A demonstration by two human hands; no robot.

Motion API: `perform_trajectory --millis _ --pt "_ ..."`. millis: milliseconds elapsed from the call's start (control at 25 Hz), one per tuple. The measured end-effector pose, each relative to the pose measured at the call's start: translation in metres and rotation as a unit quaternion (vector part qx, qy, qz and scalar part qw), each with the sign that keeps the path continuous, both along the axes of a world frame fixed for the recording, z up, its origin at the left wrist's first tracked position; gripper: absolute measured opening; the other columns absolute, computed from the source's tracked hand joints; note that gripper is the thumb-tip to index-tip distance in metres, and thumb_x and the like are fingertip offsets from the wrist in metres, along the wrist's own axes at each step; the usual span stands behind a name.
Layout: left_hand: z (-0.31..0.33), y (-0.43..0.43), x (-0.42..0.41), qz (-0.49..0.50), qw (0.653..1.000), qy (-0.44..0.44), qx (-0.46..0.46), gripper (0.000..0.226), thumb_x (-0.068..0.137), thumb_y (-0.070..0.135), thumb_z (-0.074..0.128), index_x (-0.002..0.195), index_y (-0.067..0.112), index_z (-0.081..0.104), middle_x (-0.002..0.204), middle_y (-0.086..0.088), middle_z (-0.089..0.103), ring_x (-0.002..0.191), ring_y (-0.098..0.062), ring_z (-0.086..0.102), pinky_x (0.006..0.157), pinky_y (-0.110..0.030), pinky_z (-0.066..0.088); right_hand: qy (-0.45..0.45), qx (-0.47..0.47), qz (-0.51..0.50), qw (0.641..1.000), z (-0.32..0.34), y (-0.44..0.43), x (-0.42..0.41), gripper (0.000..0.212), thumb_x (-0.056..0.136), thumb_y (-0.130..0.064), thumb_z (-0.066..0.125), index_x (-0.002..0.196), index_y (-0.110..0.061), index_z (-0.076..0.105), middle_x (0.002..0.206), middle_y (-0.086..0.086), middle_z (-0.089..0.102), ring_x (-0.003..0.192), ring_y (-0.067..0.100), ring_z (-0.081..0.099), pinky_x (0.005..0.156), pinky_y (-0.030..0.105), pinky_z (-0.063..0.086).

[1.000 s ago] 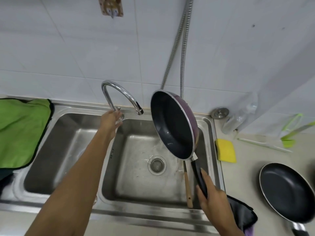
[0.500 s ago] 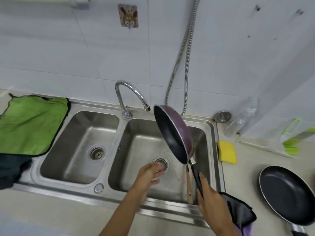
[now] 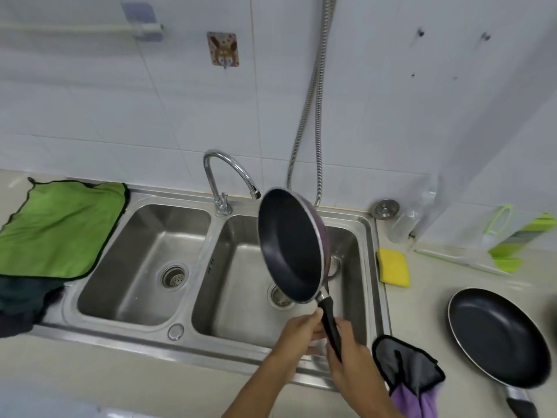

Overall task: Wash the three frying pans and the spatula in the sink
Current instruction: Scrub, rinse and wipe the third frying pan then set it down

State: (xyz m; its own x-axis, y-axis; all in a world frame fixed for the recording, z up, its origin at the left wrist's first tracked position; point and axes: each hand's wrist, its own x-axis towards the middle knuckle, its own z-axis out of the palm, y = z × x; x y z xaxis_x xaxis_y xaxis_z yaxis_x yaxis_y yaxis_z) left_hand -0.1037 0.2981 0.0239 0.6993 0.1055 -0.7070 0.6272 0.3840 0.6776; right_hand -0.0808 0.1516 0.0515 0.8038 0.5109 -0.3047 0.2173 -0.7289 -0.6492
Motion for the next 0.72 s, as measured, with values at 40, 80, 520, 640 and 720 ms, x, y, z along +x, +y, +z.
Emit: perform_trajectory --millis 40,80,520,640,720 --pt "0.000 -0.006 0.001 0.011 1.000 -0.001 -0.028 0.048 0.102 0.055 0.053 0.116 0.016 0.078 0.112 -0.001 0.080 0.111 -0.018 0.074 0.104 -0.042 0.055 0.024 0.027 -0.003 0.999 0.004 0.003 -0.001 0.051 0.096 -0.019 0.056 0.140 -0.033 0.033 0.078 -0.018 0.063 0.064 -0.001 0.064 0.053 0.012 0.044" --pt "0.000 -0.010 0.001 0.035 0.998 0.002 -0.054 0.052 0.099 0.059 0.056 0.110 0.013 0.080 0.110 -0.005 0.081 0.109 -0.022 0.074 0.106 -0.044 0.055 0.044 0.046 -0.009 0.998 0.007 0.006 -0.002 0.048 0.096 -0.019 0.055 0.137 -0.033 0.035 0.084 -0.019 0.063 0.064 -0.006 0.062 0.055 0.009 0.044" --pt "0.006 0.004 -0.009 0.150 0.987 -0.036 0.041 0.032 0.103 0.030 0.063 0.080 0.012 0.050 0.059 -0.003 0.050 0.050 -0.015 0.052 0.048 -0.029 0.049 -0.157 -0.035 -0.088 0.983 -0.025 -0.052 0.015 0.031 0.098 -0.050 0.042 0.119 -0.032 0.057 0.115 0.000 0.070 0.106 0.023 0.065 0.092 0.042 0.054" --pt "0.008 0.007 -0.027 0.131 0.990 -0.038 0.031 0.036 0.102 0.038 0.063 0.084 0.010 0.049 0.059 0.000 0.045 0.048 -0.014 0.045 0.043 -0.028 0.043 -0.260 -0.188 -0.068 0.945 -0.083 -0.135 0.019 0.075 0.082 -0.068 0.050 0.137 -0.018 0.055 0.146 0.015 0.054 0.128 0.044 0.053 0.093 0.053 0.046" --pt "0.005 -0.002 -0.039 0.130 0.991 -0.027 0.025 0.036 0.101 0.039 0.064 0.086 0.010 0.049 0.059 -0.001 0.043 0.048 -0.014 0.044 0.042 -0.027 0.042 -0.241 -0.185 -0.037 0.952 -0.112 -0.169 0.018 0.077 0.087 -0.075 0.041 0.138 -0.020 0.057 0.154 0.010 0.047 0.132 0.046 0.051 0.094 0.055 0.044"
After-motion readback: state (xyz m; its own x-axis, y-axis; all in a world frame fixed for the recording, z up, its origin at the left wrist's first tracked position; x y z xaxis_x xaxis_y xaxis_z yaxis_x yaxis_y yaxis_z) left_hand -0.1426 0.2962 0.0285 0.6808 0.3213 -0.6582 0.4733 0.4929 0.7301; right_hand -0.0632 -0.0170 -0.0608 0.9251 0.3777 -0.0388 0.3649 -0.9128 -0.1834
